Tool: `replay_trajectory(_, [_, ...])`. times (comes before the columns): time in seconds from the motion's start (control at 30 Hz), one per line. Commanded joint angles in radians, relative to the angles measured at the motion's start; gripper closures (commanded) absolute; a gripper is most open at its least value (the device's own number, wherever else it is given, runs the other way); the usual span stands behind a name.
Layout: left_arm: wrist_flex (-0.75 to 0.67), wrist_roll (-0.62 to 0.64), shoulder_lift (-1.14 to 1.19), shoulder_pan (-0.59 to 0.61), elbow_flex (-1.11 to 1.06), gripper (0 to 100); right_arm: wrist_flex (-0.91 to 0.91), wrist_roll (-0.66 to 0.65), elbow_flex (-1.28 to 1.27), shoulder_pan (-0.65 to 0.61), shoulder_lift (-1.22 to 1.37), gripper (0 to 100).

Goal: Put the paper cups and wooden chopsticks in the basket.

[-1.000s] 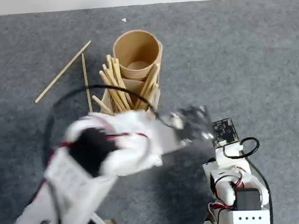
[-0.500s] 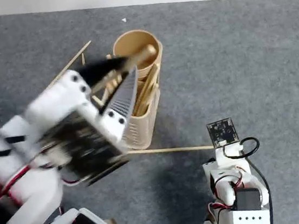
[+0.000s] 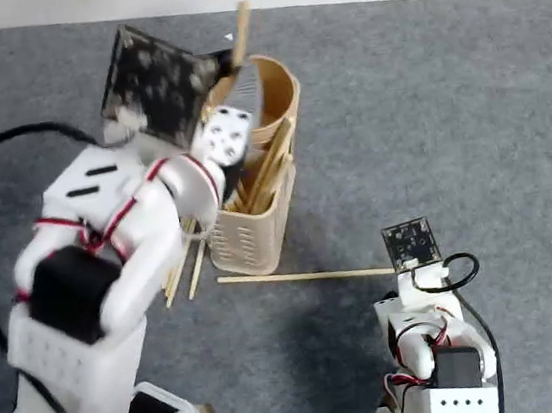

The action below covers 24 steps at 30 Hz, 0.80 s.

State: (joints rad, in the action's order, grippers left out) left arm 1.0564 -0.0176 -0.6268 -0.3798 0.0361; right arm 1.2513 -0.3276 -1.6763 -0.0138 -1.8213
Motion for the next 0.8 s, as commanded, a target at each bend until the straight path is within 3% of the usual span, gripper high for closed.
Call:
replay_trajectory(0.0, [-0.021,0.020,-0.013,0.042,-0.038,100,0.005,-0.009,-0.117,0.012,-0.012,82.9])
replay_trajectory(0.13, [-0.025,0.017,-0.013,0.042,-0.085,99,0.005,-0.009,-0.117,0.012,-0.012,82.9])
replay_trajectory(0.3, [-0.023,0.017,-0.015,0.048,-0.110,88,0.005,-0.009,-0.117,0.012,-0.012,82.9])
replay_trajectory(0.63, [-0.021,0.012,-0.193,0.108,0.025,88,0.005,-0.009,-0.117,0.012,-0.012,82.9])
replay_trajectory(0.77, [0.052,0.018,-0.257,0.334,0.019,88,0.005,-0.009,-0.117,0.012,-0.012,82.9])
